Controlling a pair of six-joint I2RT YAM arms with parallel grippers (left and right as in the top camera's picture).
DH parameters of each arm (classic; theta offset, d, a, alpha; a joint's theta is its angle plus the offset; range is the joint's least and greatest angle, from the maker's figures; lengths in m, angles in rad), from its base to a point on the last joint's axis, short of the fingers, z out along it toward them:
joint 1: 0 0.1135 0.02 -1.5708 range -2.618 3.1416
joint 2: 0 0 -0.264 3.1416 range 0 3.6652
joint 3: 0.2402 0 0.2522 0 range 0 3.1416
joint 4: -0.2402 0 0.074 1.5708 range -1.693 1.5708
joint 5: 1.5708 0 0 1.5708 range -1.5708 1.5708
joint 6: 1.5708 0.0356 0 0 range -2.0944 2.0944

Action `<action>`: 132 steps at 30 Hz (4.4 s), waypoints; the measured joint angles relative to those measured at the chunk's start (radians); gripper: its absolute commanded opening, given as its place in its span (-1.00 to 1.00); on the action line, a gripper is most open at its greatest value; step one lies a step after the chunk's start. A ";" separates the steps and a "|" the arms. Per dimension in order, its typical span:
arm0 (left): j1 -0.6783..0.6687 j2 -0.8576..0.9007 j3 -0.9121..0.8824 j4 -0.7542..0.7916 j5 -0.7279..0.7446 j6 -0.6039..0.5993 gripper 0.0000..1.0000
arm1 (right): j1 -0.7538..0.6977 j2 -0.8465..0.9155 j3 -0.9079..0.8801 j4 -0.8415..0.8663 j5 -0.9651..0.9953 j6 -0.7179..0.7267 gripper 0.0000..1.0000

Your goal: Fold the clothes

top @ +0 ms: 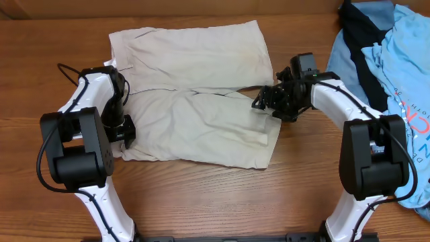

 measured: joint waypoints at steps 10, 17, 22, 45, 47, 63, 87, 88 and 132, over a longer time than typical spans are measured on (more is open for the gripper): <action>0.000 0.000 0.000 -0.003 0.005 0.005 -0.78 | -0.009 0.000 -0.014 0.081 0.034 0.092 -0.92; 0.000 0.000 -0.035 0.029 0.000 0.004 -0.83 | -0.093 0.000 -0.010 0.110 0.050 0.098 -0.92; -0.010 -0.016 -0.071 0.056 -0.016 0.003 -0.82 | -0.146 0.000 -0.005 0.078 0.051 0.092 -0.91; -0.013 -0.021 -0.092 0.064 -0.023 0.003 -0.67 | -0.105 -0.293 0.024 -0.409 0.089 -0.118 -0.13; -0.013 -0.021 -0.092 0.064 -0.023 0.003 -0.67 | -0.059 -0.291 -0.007 -0.386 0.089 -0.127 -0.13; -0.012 -0.021 -0.092 0.064 -0.023 0.003 -0.66 | 0.020 -0.283 -0.389 -0.185 0.014 -0.127 -0.14; -0.012 -0.021 -0.092 0.064 -0.024 0.003 -0.65 | 0.020 -0.278 -0.394 -0.148 -0.061 -0.166 -0.15; -0.012 -0.021 -0.092 0.064 -0.024 0.003 -0.65 | 0.020 -0.277 -0.396 -0.146 -0.060 -0.166 -0.15; -0.018 -0.019 -0.105 -0.004 0.026 0.003 -0.68 | -0.045 -0.276 -0.462 -0.187 0.074 0.010 -0.92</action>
